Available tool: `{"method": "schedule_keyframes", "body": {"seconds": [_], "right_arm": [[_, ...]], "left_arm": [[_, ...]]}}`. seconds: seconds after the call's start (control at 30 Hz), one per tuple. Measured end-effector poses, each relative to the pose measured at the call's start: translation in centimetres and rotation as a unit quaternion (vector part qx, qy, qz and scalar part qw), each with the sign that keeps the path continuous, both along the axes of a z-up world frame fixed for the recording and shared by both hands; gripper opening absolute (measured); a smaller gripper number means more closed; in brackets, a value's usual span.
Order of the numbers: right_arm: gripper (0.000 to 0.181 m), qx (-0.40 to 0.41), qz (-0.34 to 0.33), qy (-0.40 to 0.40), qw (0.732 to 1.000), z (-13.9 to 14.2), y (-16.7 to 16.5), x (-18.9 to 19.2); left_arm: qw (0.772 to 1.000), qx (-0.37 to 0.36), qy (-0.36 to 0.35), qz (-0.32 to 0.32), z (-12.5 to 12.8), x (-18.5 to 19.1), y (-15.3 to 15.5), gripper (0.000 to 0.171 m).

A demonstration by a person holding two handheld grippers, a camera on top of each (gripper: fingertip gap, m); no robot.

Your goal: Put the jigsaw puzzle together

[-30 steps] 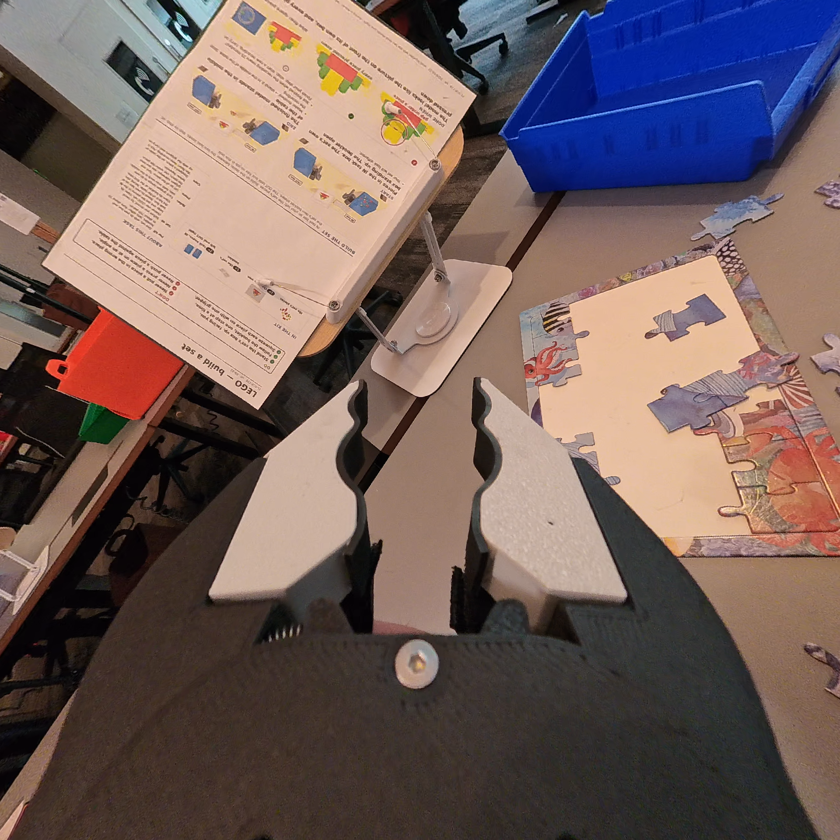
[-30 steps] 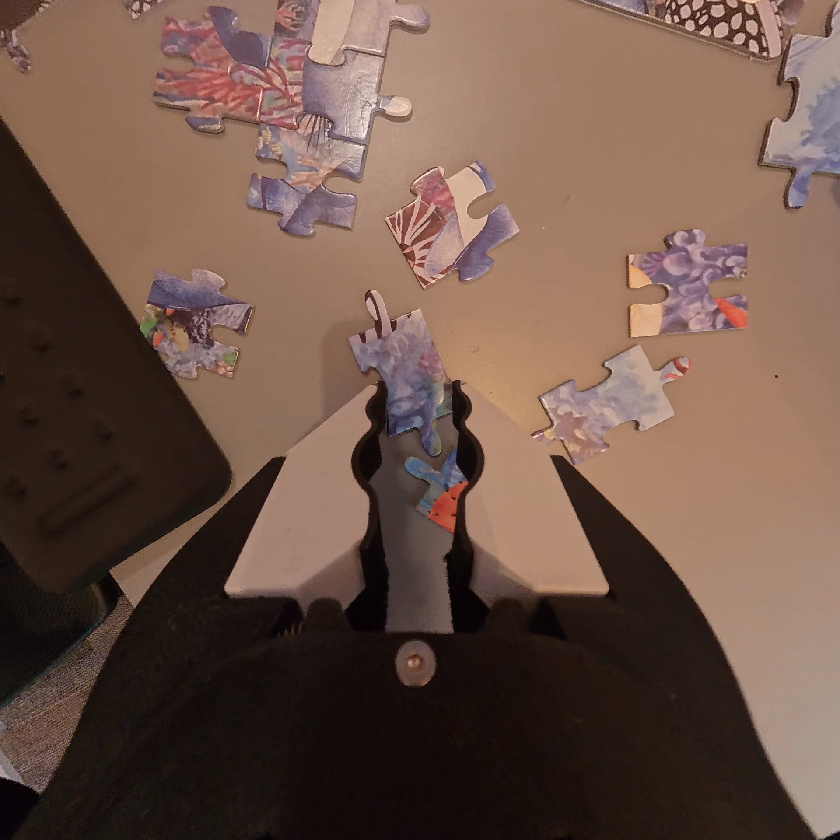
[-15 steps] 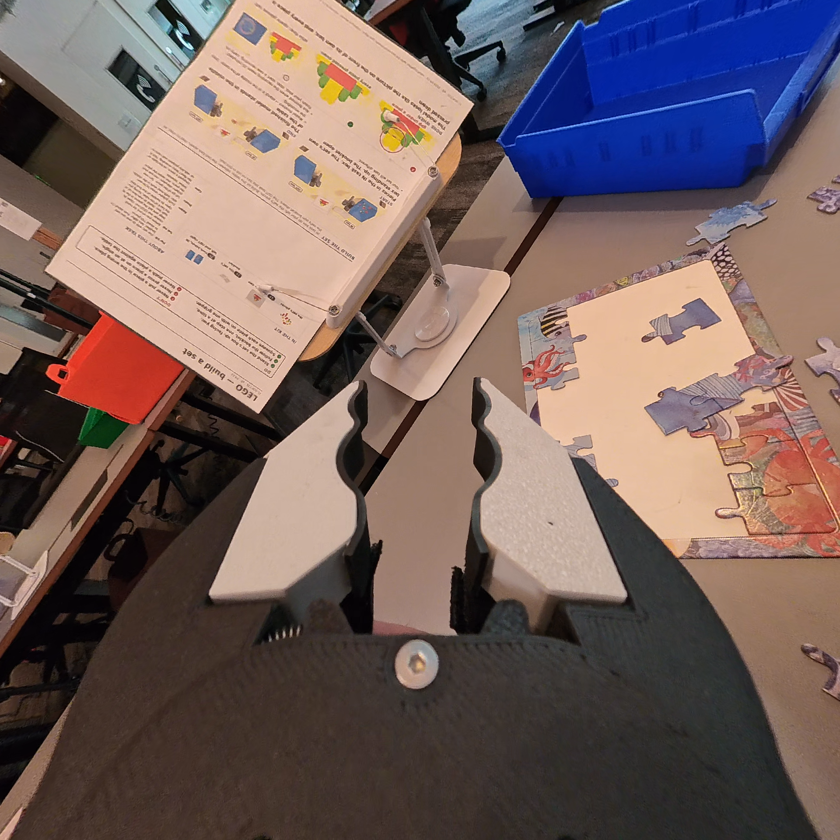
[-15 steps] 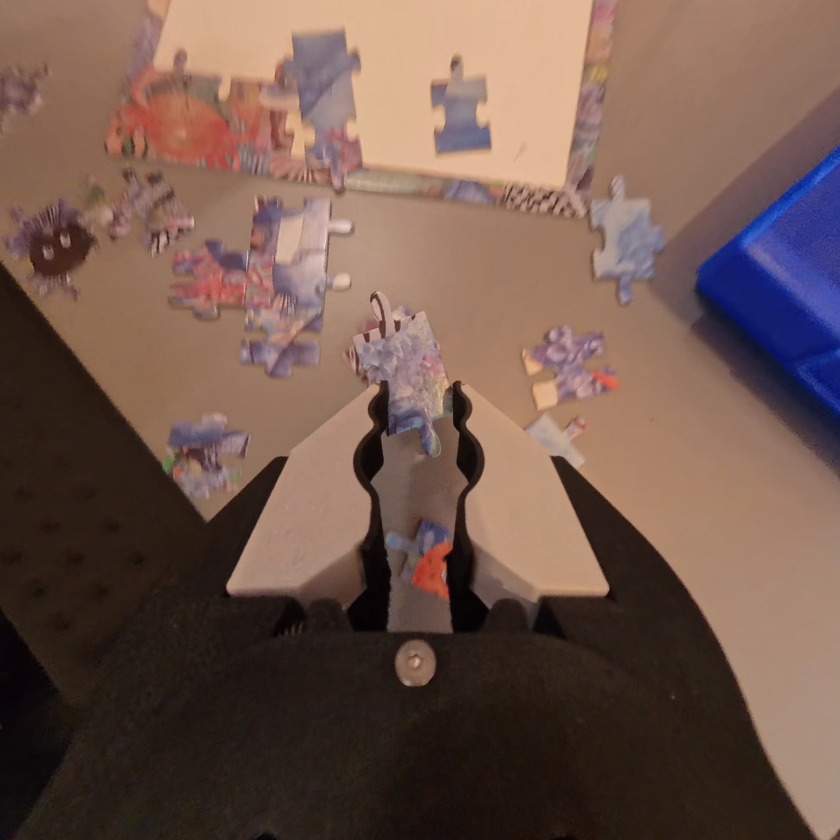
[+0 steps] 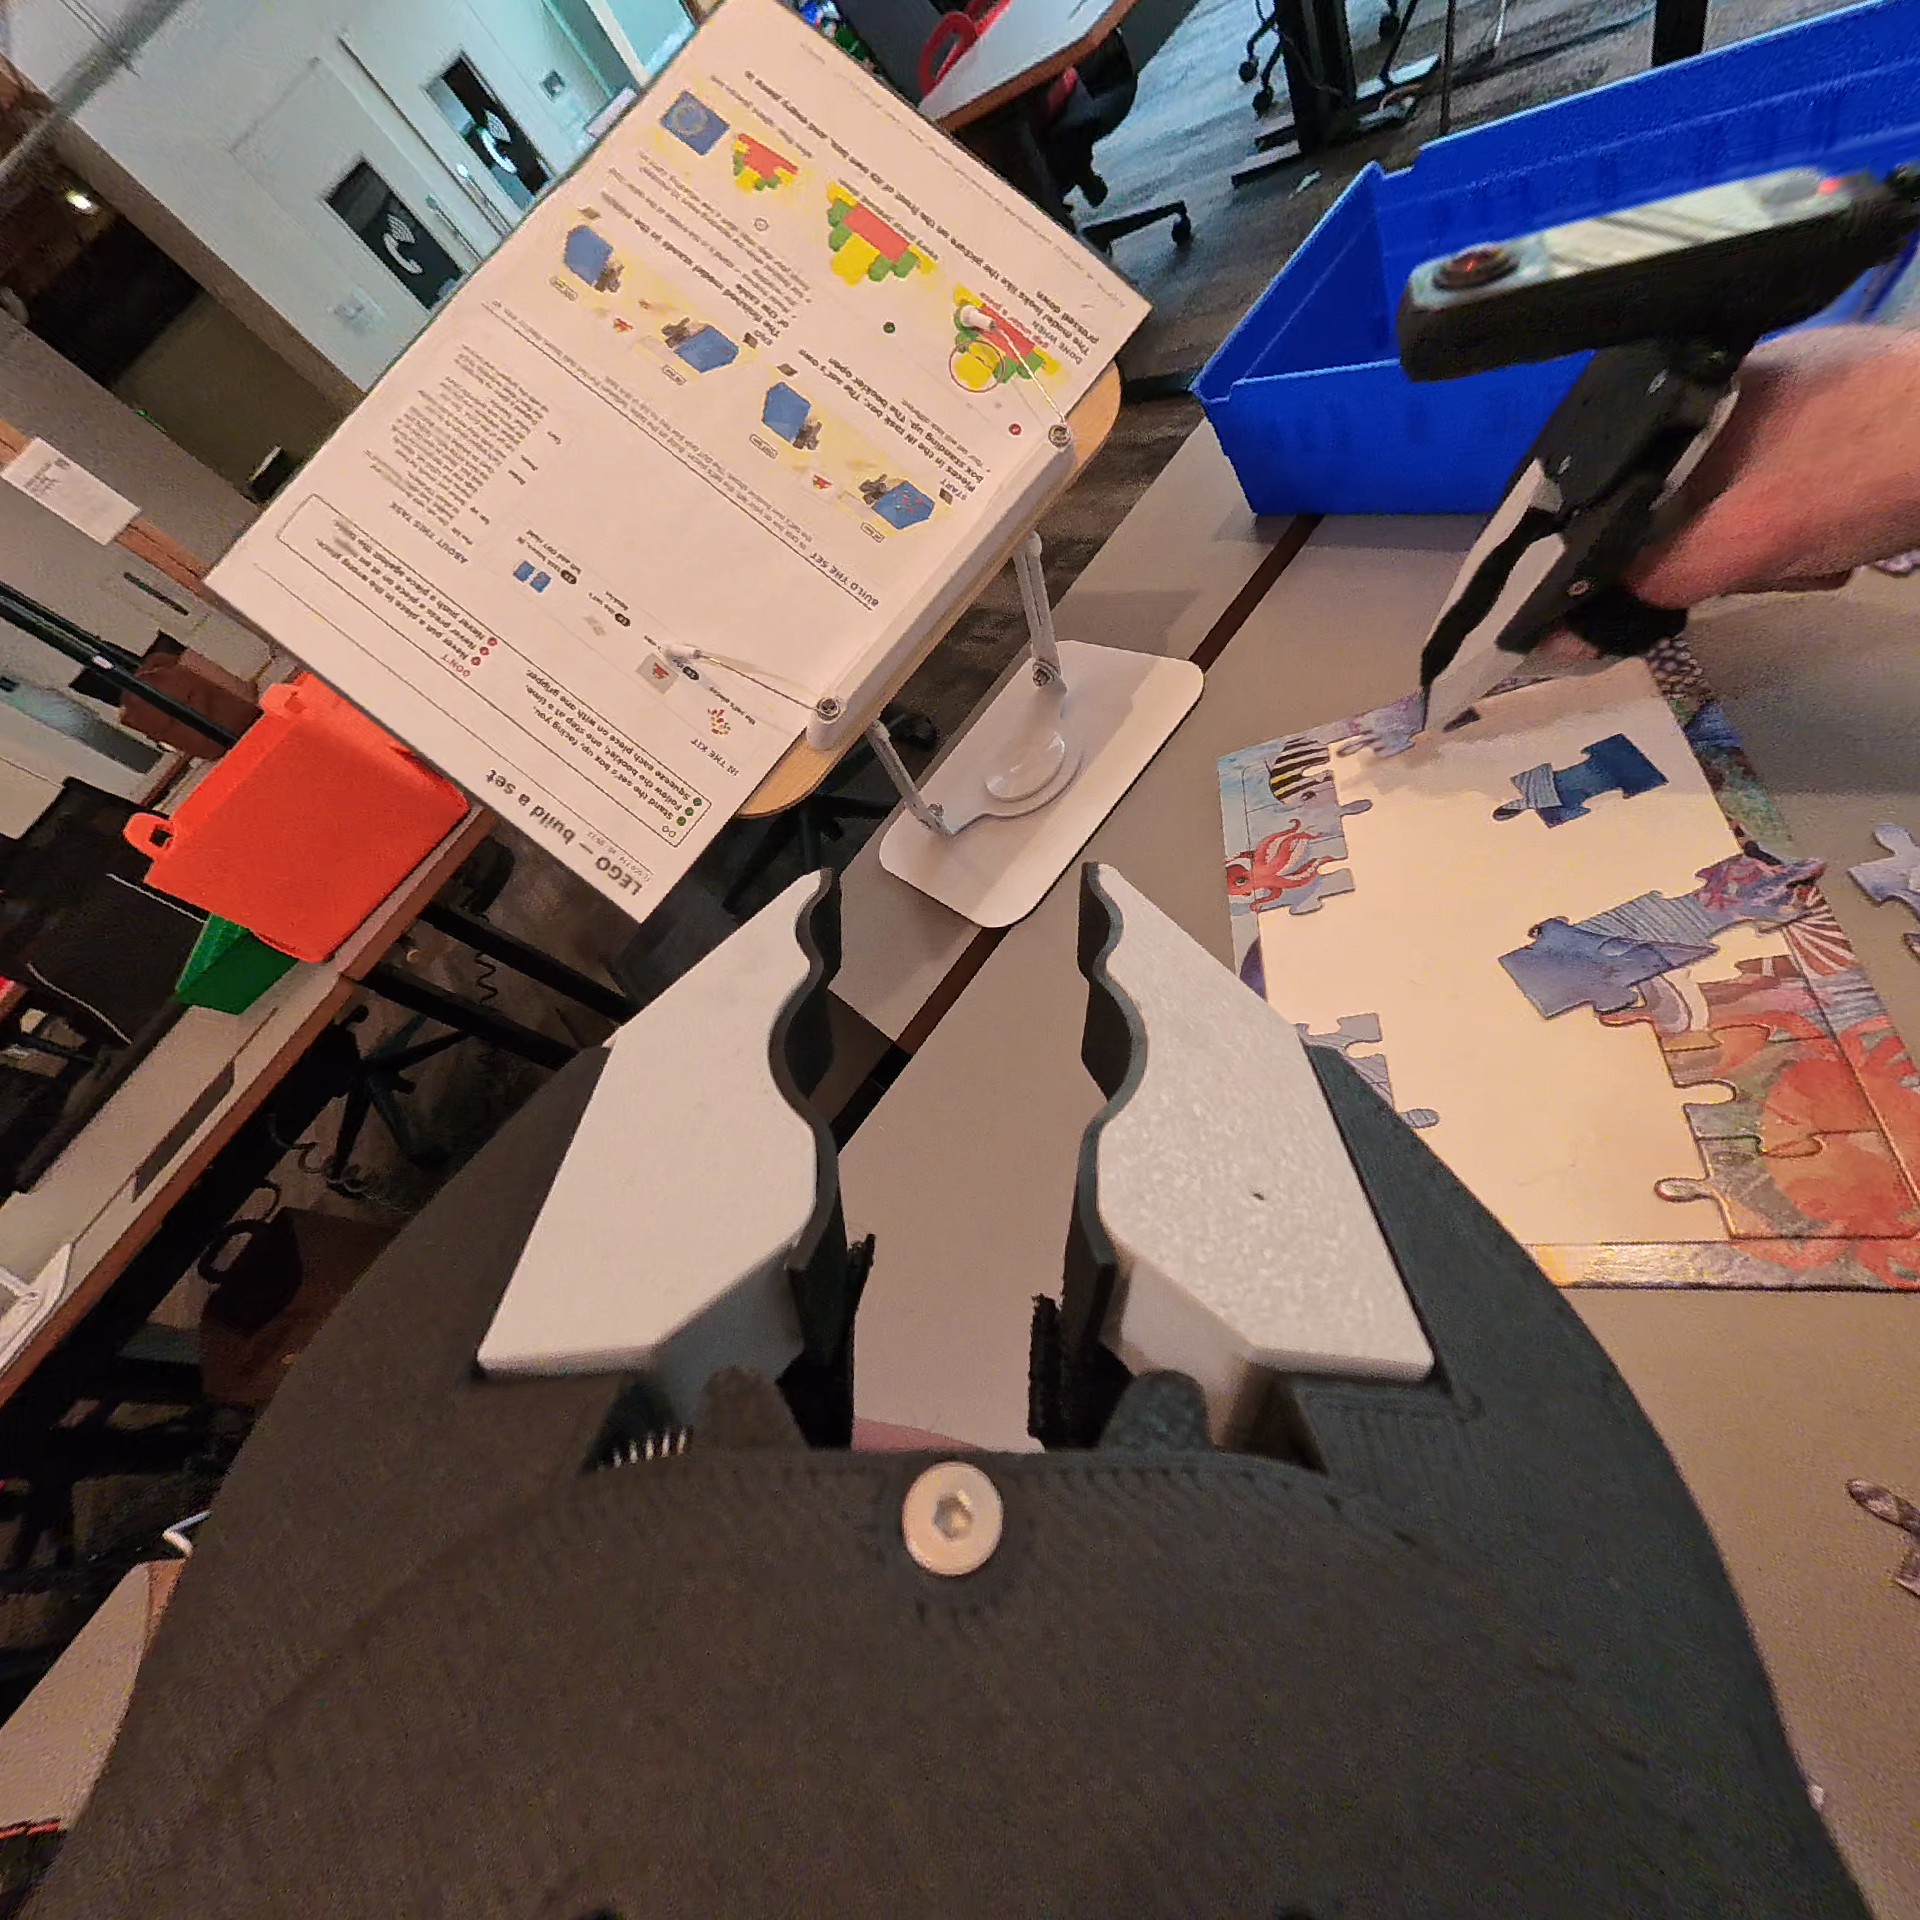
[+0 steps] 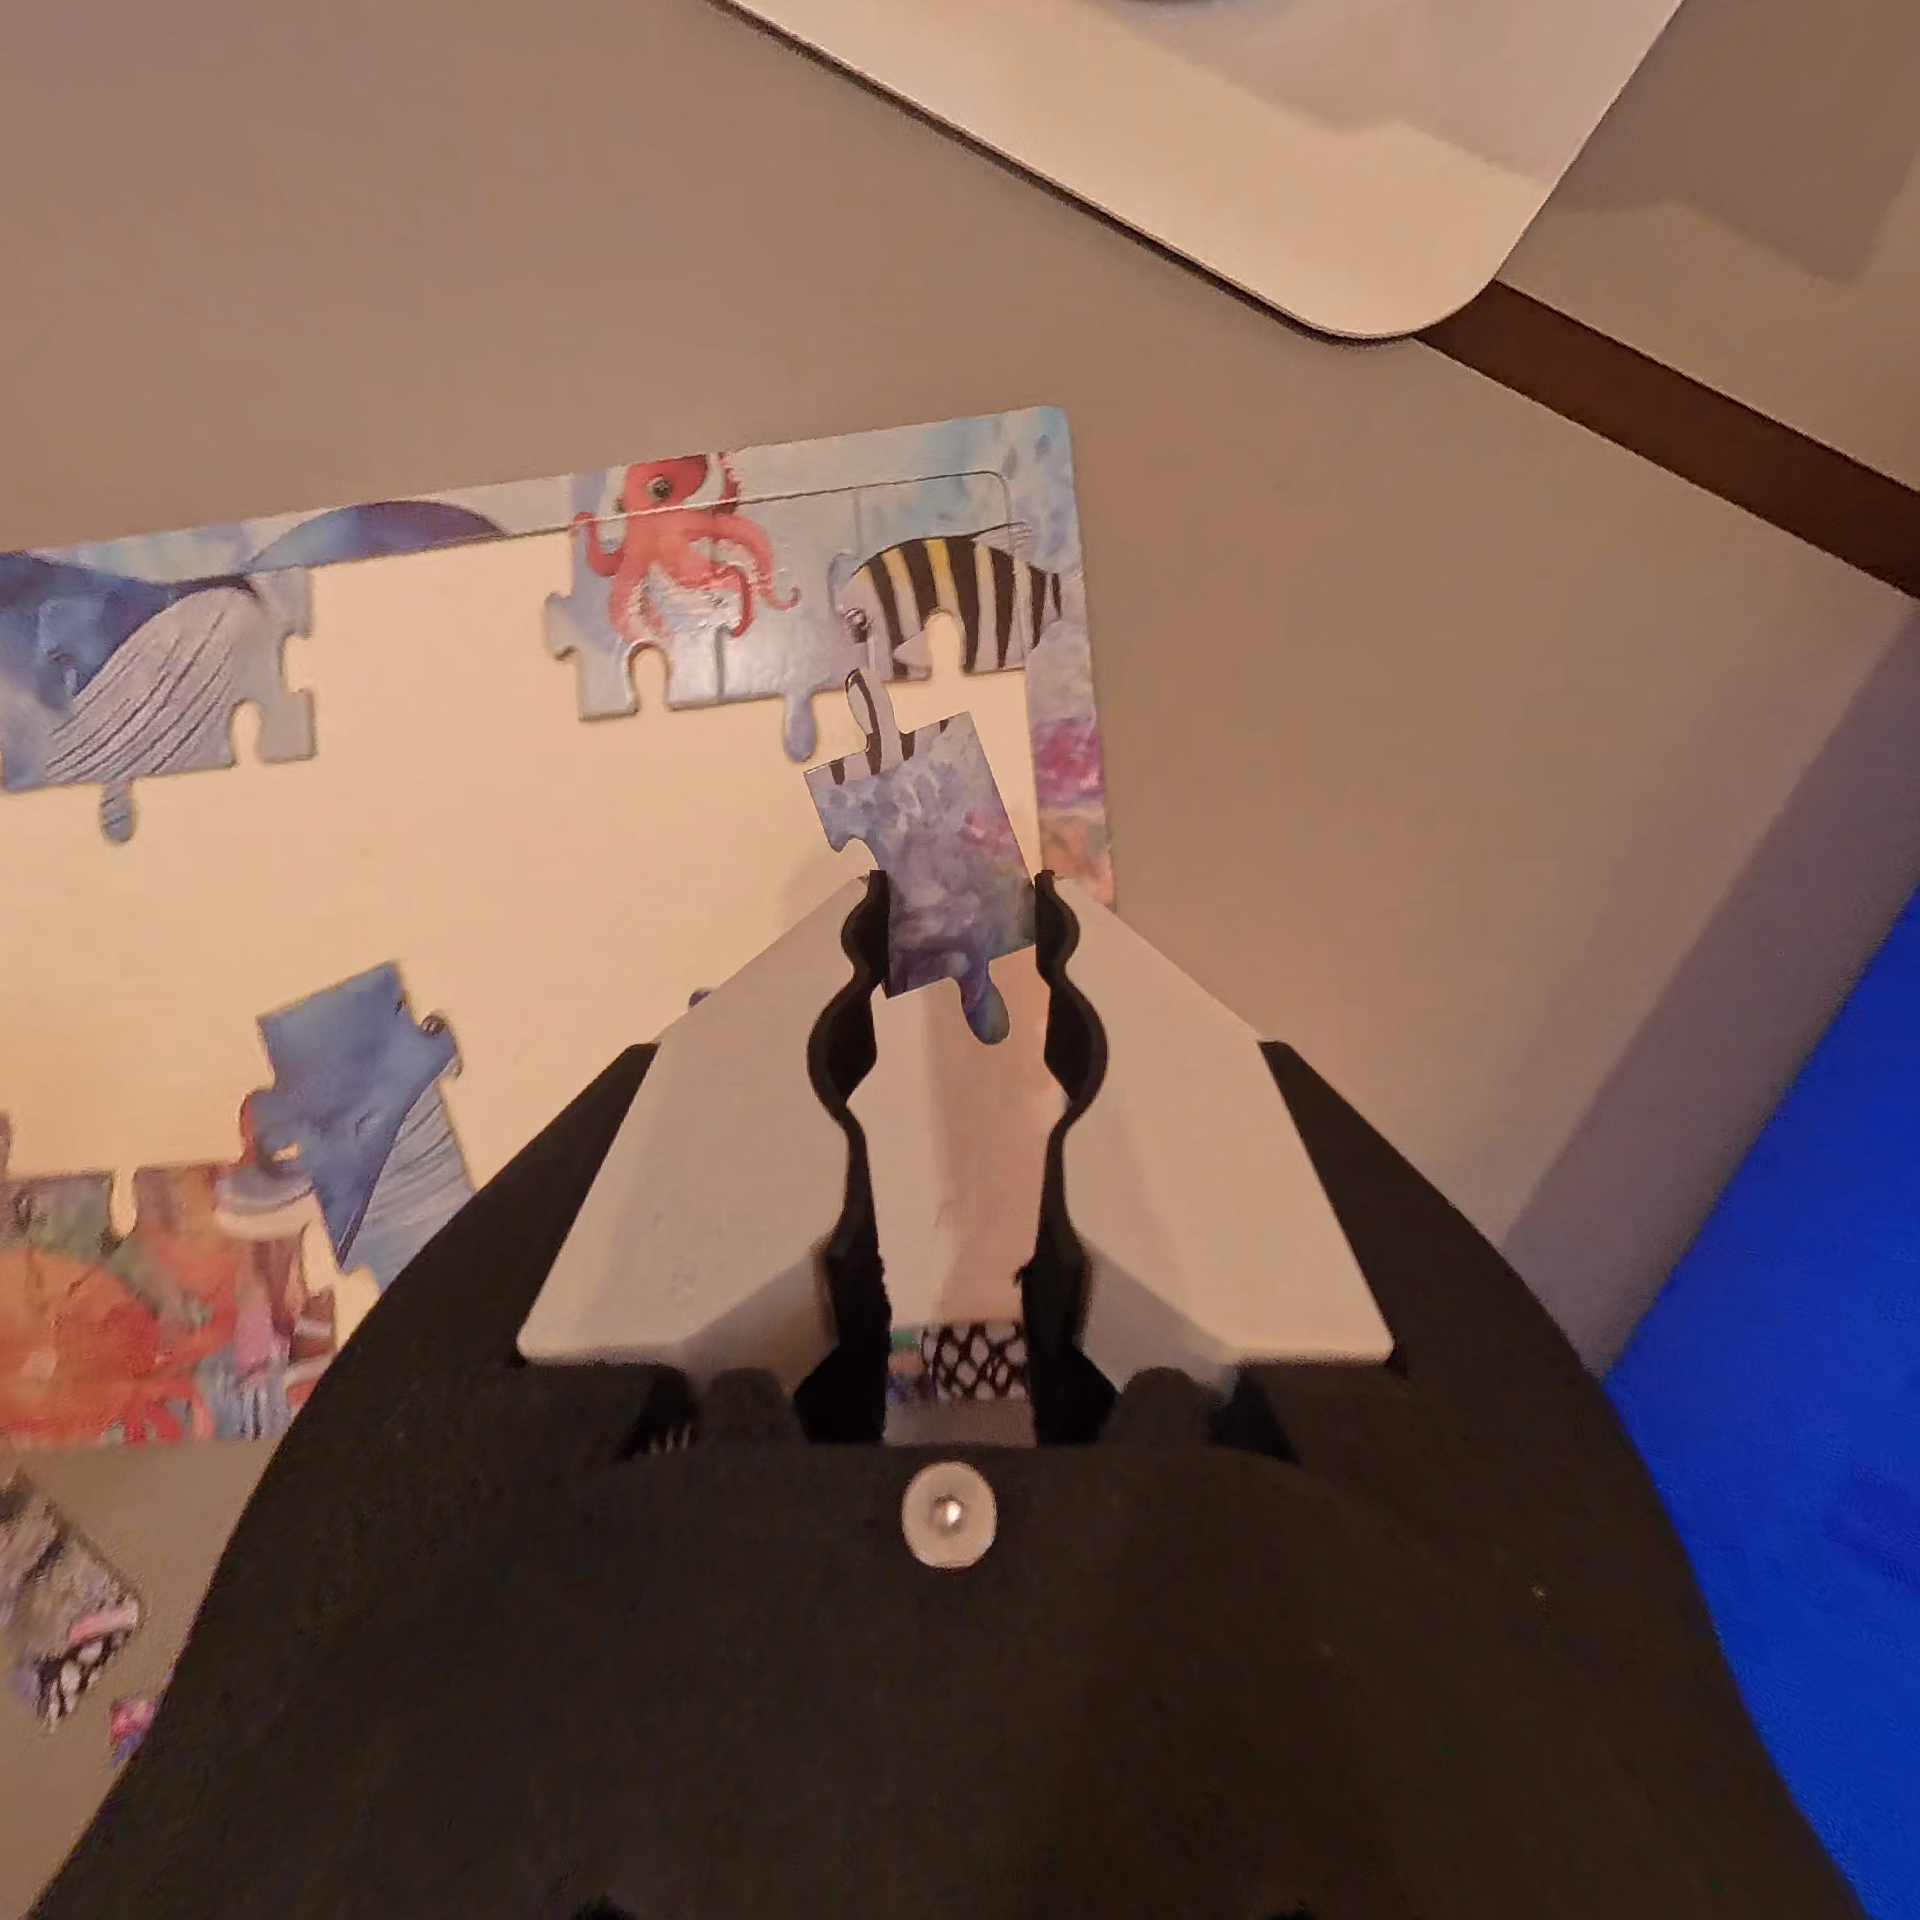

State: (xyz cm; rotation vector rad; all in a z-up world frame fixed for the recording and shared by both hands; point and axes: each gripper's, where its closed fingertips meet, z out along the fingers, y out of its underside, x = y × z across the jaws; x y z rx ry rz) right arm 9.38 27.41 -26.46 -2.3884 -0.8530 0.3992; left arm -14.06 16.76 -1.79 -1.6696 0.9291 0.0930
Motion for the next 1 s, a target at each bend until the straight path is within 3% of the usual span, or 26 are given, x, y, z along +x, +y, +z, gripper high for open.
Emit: {"method": "schedule_keyframes", "body": {"seconds": [0.17, 0.43, 0.53, 0.63, 0.73, 0.83, 1.0], "right_arm": [[0.026, -0.018, -0.051, 0.017, 0.998, -1.9, 2.1, -0.6], [0.033, -0.009, -0.088, 0.014, 0.996, -1.5, 2.1, -1.2], [0.031, 0.003, -0.076, 0.019, 0.997, -0.4, 1.8, -1.4], [0.027, 0.031, -0.014, 0.029, 0.999, 0.8, 1.5, -3.4], [0.034, 0.033, 0.033, -0.030, 0.998, -0.4, 1.5, -4.4], [0.028, 0.022, 0.036, -0.061, 0.997, -1.9, 2.0, -4.3], [0.016, 0.012, 0.003, -0.013, 1.000, -1.9, 2.4, -3.6]], "left_arm": [[1.000, 0.002, -0.016, -0.001, 0.3, -0.8, 0.1, 0.044], [0.999, 0.012, -0.033, -0.007, 1.1, -1.3, -0.5, 0.044], [0.999, 0.017, -0.041, -0.007, 1.5, -1.7, -0.8, 0.044], [0.999, 0.020, -0.045, -0.007, 1.7, -1.9, -0.9, 0.044], [0.999, 0.022, -0.046, -0.009, 1.8, -1.9, -1.0, 0.044], [0.999, 0.024, -0.048, -0.009, 2.0, -2.0, -1.1, 0.044], [0.998, 0.022, -0.051, -0.005, 1.9, -2.4, -0.9, 0.044]]}}
